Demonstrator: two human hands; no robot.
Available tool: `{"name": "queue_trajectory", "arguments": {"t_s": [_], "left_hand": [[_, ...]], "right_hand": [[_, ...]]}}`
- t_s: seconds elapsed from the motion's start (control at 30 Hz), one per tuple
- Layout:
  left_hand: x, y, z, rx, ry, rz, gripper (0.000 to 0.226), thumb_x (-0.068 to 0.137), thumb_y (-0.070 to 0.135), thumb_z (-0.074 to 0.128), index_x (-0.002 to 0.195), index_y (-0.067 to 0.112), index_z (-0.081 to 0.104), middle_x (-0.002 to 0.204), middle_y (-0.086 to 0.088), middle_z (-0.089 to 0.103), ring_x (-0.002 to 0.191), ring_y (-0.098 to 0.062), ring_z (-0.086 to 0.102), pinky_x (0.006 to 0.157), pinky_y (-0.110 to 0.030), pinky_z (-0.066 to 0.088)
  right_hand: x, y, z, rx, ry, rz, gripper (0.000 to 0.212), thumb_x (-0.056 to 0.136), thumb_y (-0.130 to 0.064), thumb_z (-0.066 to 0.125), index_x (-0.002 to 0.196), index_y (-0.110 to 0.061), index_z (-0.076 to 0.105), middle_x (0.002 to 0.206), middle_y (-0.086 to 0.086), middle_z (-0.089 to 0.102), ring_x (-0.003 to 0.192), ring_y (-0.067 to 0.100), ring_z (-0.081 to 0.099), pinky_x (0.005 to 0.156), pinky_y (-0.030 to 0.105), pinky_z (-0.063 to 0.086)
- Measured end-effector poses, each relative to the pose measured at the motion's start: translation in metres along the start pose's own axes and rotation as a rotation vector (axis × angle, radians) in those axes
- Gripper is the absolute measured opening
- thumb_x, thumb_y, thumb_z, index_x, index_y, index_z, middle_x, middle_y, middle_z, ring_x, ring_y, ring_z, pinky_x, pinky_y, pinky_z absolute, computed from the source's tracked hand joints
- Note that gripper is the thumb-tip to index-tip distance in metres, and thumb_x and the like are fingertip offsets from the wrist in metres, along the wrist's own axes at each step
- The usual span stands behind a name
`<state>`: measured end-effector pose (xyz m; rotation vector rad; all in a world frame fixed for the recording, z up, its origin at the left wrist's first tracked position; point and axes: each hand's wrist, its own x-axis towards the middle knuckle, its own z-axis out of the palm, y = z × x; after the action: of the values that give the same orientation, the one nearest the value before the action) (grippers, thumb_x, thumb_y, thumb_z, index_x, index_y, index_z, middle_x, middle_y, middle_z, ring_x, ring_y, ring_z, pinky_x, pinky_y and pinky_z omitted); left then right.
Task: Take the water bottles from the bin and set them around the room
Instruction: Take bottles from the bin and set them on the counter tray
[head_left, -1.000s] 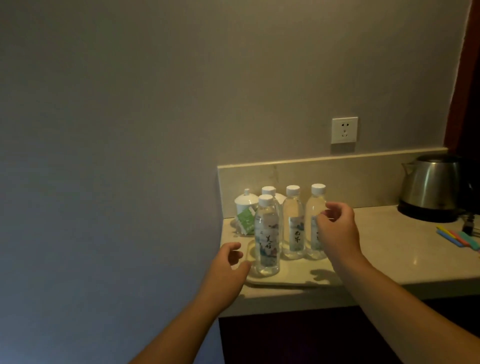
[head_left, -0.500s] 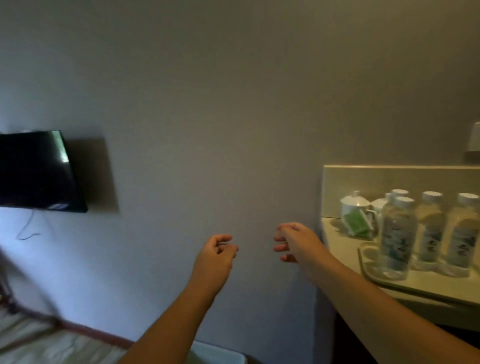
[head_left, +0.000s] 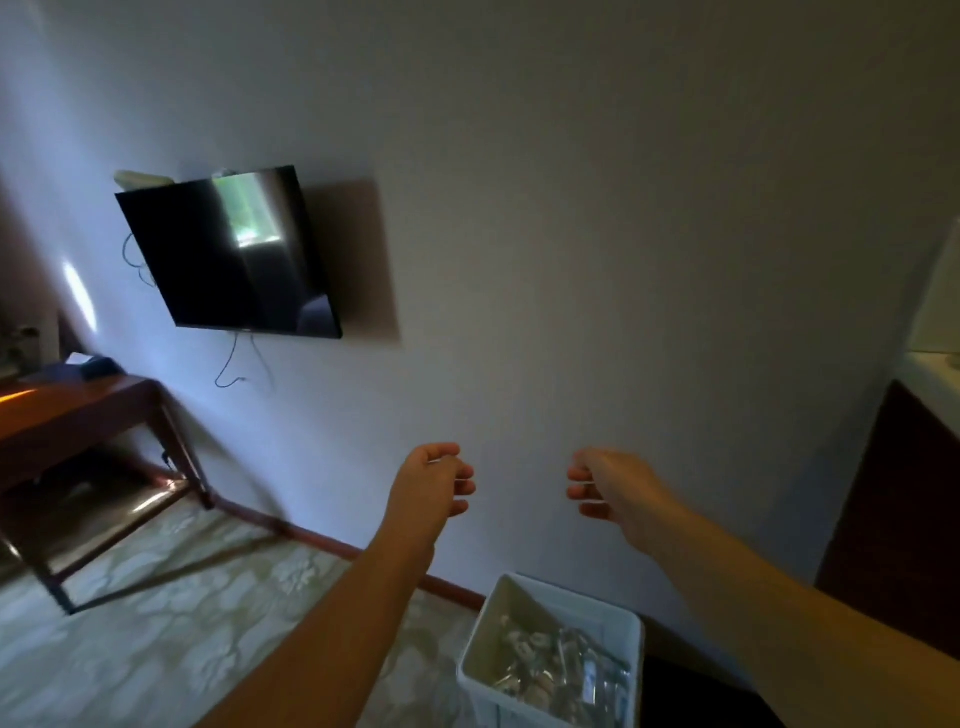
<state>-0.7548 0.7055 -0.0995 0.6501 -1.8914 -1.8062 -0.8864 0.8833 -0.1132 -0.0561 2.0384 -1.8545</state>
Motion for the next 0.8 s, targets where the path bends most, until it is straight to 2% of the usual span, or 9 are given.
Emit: {"name": "queue_trajectory", "arguments": {"t_s": [0.2,0.53,0.7,0.8], "left_hand": [[0.066,-0.034,0.005,-0.027,-0.055,-0.056,0.017,0.102,0.010,0.049,0.112,0.016,0.061,0.098,-0.012,0.069,0.089,-0.026,0.070,0.072,-0.033,0.058],[0.216,-0.107,0.064,0.061,-0.177,-0.110,0.020,0.099,0.009,0.049,0.101,0.019,0.066,0.088,-0.009,0.069,0.078,-0.021,0.070,0.068,-0.029,0.059],[0.296,-0.211,0.105,0.108,-0.232,-0.158,0.024,0.095,0.007,0.047,0.100,0.020,0.068,0.083,-0.004,0.070,0.074,-0.017,0.070,0.068,-0.029,0.058],[0.323,-0.292,0.123,0.097,-0.246,-0.215,0.026,0.092,0.006,0.047,0.098,0.020,0.069,0.078,-0.001,0.069,0.071,-0.016,0.069,0.064,-0.028,0.057]], "right_hand": [[0.048,0.009,0.032,-0.034,0.018,0.047,0.012,0.096,-0.017,0.056,0.090,-0.010,0.063,0.088,0.009,0.068,0.080,0.024,0.067,0.067,0.034,0.056],[0.215,0.065,0.059,-0.022,0.077,0.164,0.016,0.098,-0.018,0.054,0.106,-0.008,0.064,0.093,0.007,0.069,0.075,0.018,0.066,0.064,0.030,0.055],[0.304,0.153,0.070,-0.088,0.128,0.206,0.014,0.097,-0.020,0.053,0.088,-0.018,0.062,0.091,0.004,0.070,0.070,0.015,0.065,0.062,0.029,0.054],[0.338,0.225,0.072,-0.105,0.160,0.253,0.015,0.097,-0.021,0.052,0.087,-0.019,0.063,0.091,0.003,0.071,0.073,0.016,0.068,0.066,0.032,0.057]]}}
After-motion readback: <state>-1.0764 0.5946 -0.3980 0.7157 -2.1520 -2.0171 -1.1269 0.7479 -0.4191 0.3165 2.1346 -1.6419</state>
